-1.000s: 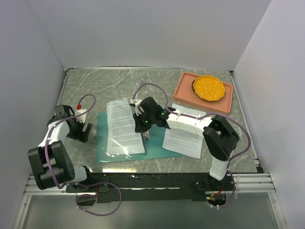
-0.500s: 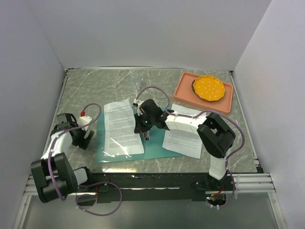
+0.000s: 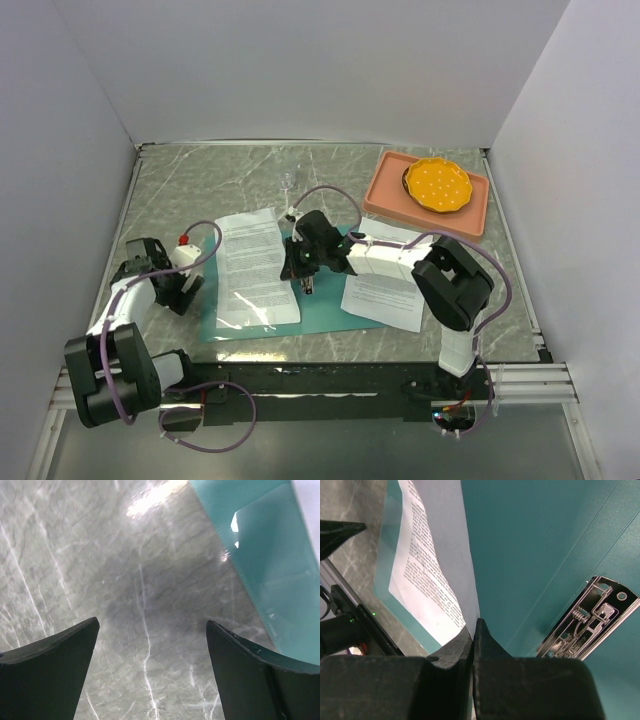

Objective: Put the files into the folder

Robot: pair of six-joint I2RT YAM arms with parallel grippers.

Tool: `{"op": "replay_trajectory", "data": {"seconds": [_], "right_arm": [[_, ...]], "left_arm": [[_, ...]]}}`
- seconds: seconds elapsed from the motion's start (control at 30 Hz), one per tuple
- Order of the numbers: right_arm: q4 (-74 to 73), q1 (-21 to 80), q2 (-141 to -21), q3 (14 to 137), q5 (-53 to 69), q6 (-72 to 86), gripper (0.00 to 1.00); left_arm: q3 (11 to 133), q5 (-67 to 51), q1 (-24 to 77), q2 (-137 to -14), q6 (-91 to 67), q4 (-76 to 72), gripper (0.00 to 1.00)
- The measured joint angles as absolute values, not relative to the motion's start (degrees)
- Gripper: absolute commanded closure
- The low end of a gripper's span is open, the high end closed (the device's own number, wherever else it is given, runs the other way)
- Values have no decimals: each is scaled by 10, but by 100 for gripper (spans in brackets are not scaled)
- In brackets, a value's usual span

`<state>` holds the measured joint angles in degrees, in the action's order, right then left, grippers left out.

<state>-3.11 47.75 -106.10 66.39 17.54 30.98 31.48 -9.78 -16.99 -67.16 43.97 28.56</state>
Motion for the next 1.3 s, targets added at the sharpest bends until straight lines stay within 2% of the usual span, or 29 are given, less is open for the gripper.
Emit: {"op": "replay_trajectory", "data": {"seconds": [0.37, 0.73, 1.3], "right_arm": [[-54, 485, -1101, 701, 170, 328, 100], [-104, 490, -1115, 768, 170, 338, 100], [-118, 526, -1143, 754, 162, 381, 100]], "left_arm": [[325, -103, -113, -687, 441, 298, 4], [347, -122, -107, -719, 463, 315, 4], [356, -124, -102, -730, 468, 325, 4]]}}
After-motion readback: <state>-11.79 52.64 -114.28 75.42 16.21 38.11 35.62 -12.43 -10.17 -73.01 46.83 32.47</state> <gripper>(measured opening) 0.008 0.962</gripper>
